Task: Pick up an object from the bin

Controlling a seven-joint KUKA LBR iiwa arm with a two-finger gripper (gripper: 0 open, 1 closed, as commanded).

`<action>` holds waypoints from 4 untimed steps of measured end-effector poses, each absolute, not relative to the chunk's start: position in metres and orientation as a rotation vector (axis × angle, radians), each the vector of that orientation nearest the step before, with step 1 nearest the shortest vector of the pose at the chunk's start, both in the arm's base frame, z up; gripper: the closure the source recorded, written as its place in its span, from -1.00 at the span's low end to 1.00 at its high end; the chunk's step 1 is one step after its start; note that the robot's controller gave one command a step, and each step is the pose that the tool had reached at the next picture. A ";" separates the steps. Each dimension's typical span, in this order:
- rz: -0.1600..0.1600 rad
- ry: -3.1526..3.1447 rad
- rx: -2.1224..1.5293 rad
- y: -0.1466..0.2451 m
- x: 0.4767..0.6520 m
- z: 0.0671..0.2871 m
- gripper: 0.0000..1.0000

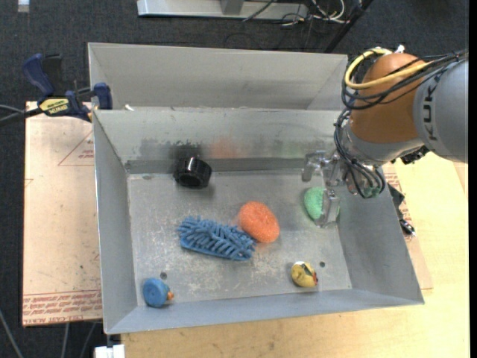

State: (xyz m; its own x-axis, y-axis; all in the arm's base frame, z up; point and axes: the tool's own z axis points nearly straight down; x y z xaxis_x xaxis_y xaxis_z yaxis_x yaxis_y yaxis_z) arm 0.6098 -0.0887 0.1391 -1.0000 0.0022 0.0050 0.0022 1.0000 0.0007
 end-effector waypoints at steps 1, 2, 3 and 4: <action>0.000 -3.142 -0.002 -0.088 0.611 0.144 -1.00; 0.003 -3.148 0.063 -0.080 0.620 0.123 -1.00; 0.000 -3.141 0.048 -0.037 0.612 0.100 -1.00; -0.005 -3.145 0.136 -0.007 0.617 0.081 -1.00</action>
Offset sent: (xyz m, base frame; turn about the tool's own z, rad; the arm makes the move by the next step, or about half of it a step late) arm 0.0175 0.0274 -0.0591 -0.1126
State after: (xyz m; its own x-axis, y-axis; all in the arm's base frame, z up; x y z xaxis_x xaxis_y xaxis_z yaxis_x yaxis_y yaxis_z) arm 0.6165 -0.0072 0.0806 -0.9963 -0.0863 -0.0063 -0.0863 0.9963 0.0029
